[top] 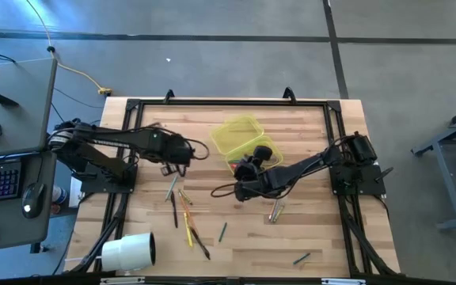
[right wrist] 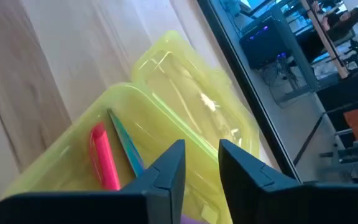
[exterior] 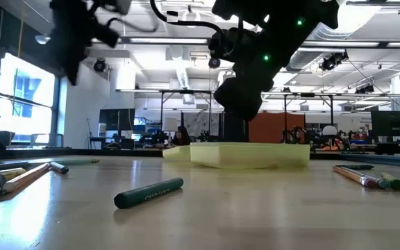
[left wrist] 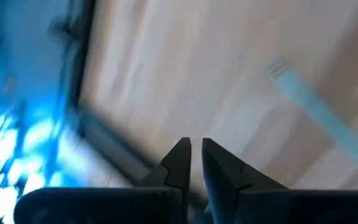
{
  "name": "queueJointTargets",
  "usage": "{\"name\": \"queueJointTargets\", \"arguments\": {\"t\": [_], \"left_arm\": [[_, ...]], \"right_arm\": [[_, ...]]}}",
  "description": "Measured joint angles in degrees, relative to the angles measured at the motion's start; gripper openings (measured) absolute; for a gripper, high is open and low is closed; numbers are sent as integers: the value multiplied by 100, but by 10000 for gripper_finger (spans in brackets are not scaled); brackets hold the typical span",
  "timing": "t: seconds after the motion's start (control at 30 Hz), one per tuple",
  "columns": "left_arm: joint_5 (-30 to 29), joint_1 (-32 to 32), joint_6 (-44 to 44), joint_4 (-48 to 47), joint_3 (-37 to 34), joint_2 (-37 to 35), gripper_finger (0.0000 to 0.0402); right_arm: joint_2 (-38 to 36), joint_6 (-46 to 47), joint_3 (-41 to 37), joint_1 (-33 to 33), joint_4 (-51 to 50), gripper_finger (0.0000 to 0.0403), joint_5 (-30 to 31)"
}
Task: Pick & place school supplies into a supply box
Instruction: Put the green pencil into the supply box
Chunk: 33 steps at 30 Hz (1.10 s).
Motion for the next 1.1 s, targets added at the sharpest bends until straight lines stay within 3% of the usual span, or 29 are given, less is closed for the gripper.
{"name": "queueJointTargets", "arguments": {"t": [0.1,0.2,0.37,0.47,0.57,0.73,0.87,1.0,1.1], "left_arm": [[-57,2,-971,-398,-383,-8,74],[506,-33,-1091,-174,-1012,-274,74],[915,-202,-1325,-269,-1908,-319,74],[1262,-342,-1700,-490,-2083,-381,74],[1222,-696,-1967,-418,-1876,-624,74],[722,-1236,-2375,-363,-1639,-1247,74],[294,-1676,-3397,-41,-1712,-2090,74],[-207,-2191,-3995,1203,-2098,-2895,74],[-473,-2448,-3551,2414,-2494,-3269,74]], "right_arm": [[0,-154,0,5,1,87,-35],[0,-415,0,7,-3,87,28],[-2,-1065,0,-21,40,88,44],[-60,-1476,1,-50,204,88,103],[-160,-1701,107,-92,298,90,36],[-439,-1520,517,-138,321,92,98],[-697,-1110,688,-125,338,92,17],[-898,-1043,691,-90,414,92,-98],[-904,-1161,691,-92,441,92,-164]]}}
